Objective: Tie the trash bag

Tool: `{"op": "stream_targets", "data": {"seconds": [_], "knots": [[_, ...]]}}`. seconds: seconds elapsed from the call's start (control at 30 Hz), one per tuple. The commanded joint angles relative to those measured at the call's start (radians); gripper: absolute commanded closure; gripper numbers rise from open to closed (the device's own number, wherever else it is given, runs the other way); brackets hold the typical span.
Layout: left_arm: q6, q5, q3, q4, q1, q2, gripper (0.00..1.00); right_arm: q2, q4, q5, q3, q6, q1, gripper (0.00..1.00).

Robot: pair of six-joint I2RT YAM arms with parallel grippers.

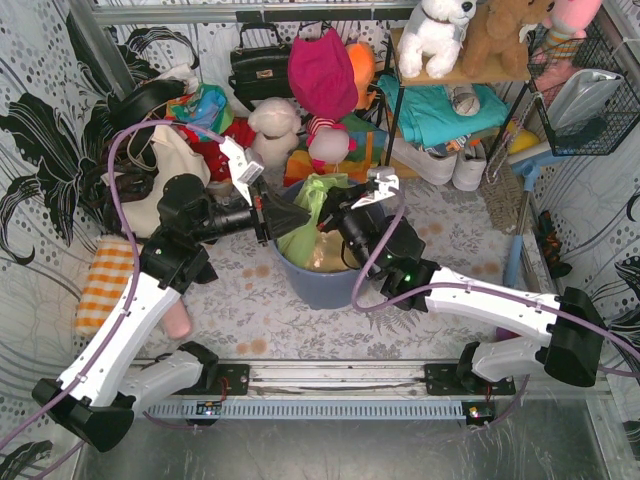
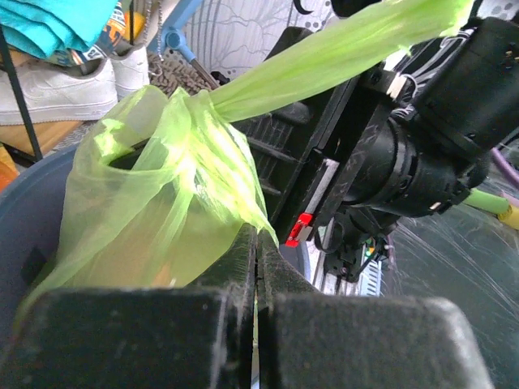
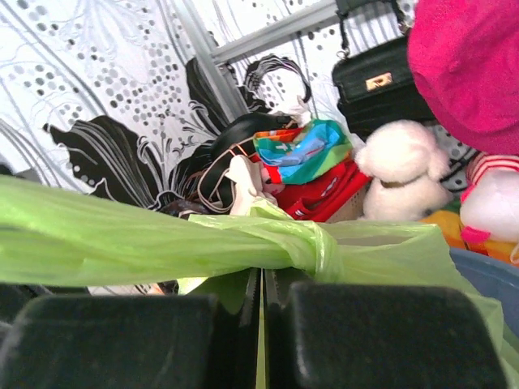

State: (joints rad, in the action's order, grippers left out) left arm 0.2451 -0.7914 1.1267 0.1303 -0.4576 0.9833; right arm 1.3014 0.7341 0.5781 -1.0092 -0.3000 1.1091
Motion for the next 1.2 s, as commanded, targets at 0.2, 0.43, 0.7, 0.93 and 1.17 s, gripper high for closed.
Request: {"op": "stream_targets", "data": {"seconds": [0.2,0.43,0.7,0.93,1.17], "knots": [[-0.014,-0.045,-0.008,0.063,0.005,-0.015,0.98,-0.002,0.356,-0.344,0.092,0.218,-0.038,1.0],[-0.035,0.085,-0.007,0.062,0.004,-0.063,0.89,0.017,0.499,-0.462,0.125,0.288,-0.051,1.0],[-0.046,0.354,0.007,0.021,0.005,-0.161,0.65,0.02,0.528,-0.493,0.142,0.3,-0.054,1.0],[-0.042,0.505,0.016,-0.031,0.005,-0.131,0.5,0.009,0.528,-0.498,0.148,0.301,-0.055,1.0],[-0.018,0.47,0.052,-0.021,0.005,0.002,0.45,0.007,0.538,-0.511,0.149,0.306,-0.054,1.0]]}}
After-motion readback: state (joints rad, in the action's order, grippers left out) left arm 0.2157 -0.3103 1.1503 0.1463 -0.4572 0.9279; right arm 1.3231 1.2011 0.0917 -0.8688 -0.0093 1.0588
